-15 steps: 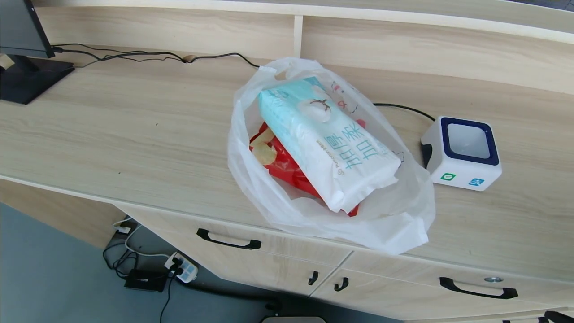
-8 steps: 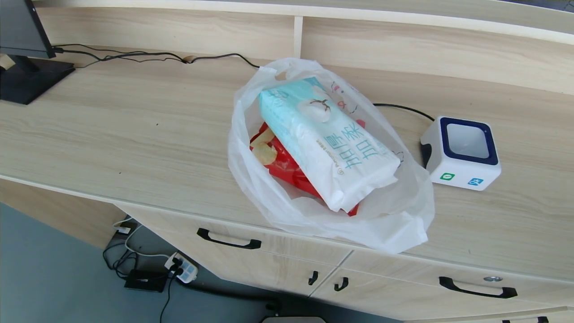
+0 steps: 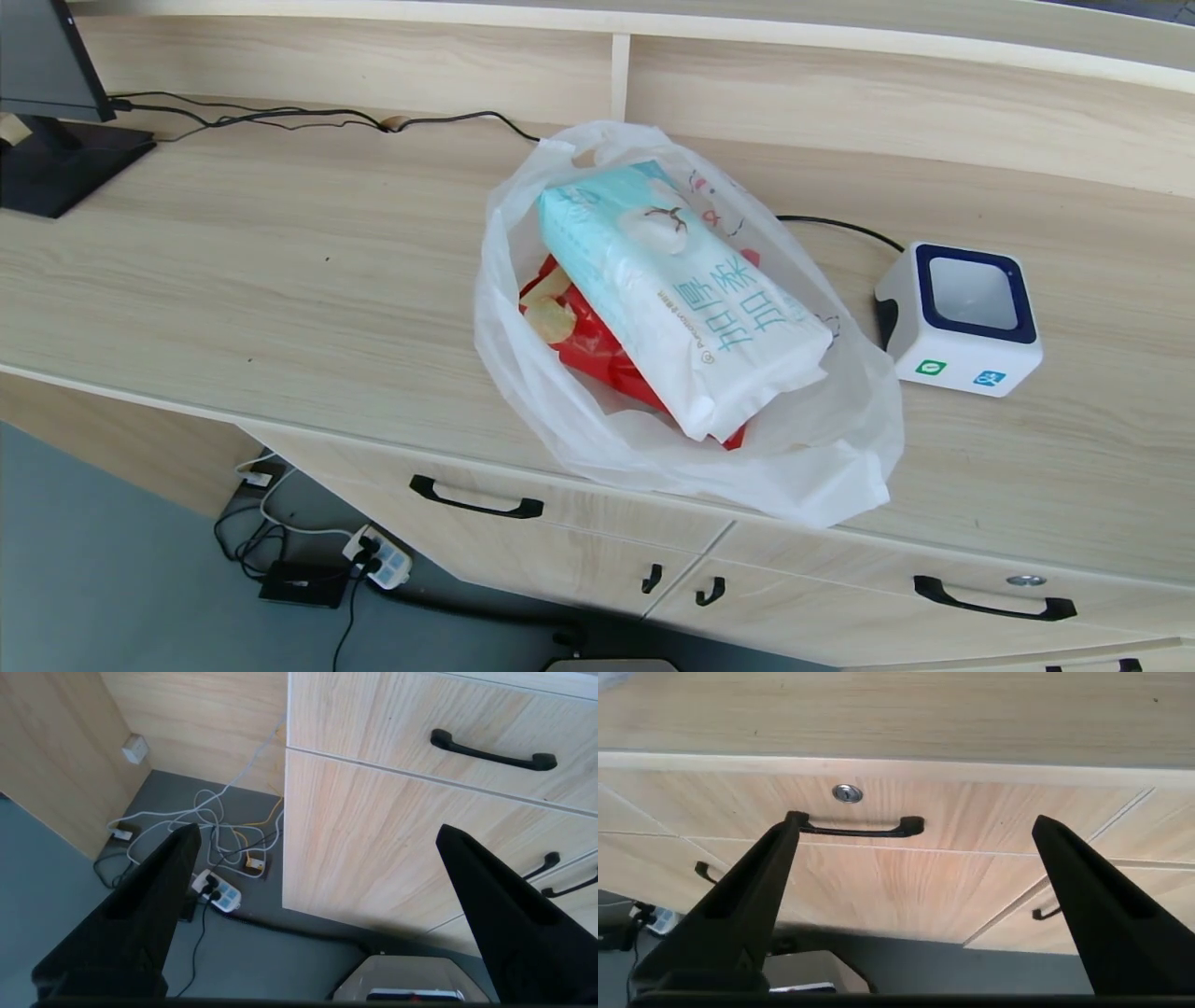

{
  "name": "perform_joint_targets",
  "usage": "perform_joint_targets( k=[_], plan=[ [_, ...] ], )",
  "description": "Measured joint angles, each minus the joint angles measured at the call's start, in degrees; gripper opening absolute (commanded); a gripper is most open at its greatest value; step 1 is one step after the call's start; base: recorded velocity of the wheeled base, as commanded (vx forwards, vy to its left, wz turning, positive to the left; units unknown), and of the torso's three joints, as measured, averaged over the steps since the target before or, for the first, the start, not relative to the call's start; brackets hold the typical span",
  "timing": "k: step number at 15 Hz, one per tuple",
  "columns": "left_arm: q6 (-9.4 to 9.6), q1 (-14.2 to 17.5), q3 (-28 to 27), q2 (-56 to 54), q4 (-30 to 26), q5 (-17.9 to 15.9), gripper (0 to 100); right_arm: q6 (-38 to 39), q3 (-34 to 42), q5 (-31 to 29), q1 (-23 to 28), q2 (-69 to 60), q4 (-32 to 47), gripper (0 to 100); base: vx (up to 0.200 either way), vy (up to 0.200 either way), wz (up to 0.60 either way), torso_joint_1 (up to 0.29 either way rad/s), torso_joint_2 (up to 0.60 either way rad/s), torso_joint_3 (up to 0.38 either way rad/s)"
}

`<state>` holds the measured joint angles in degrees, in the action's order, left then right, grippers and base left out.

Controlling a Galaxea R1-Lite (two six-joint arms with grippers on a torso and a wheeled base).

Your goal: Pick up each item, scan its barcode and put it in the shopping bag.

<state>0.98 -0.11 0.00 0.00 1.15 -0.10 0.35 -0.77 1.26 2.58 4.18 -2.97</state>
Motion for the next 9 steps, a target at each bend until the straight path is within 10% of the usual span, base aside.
perform_joint_targets(
  k=[3,9],
  plan=[
    [-0.02,0.0,0.0,0.0,0.0,0.0,100,-10.6,0.6,10.0,-2.2,-2.7,0.9,100,0.0,0.0,0.0,0.0,0.0,0.0],
    [0.0,0.0,0.0,0.0,0.0,0.0,100,-3.6,0.7,1.8,-2.4,-4.2,0.4,100,0.0,0.0,0.0,0.0,0.0,0.0]
  ],
)
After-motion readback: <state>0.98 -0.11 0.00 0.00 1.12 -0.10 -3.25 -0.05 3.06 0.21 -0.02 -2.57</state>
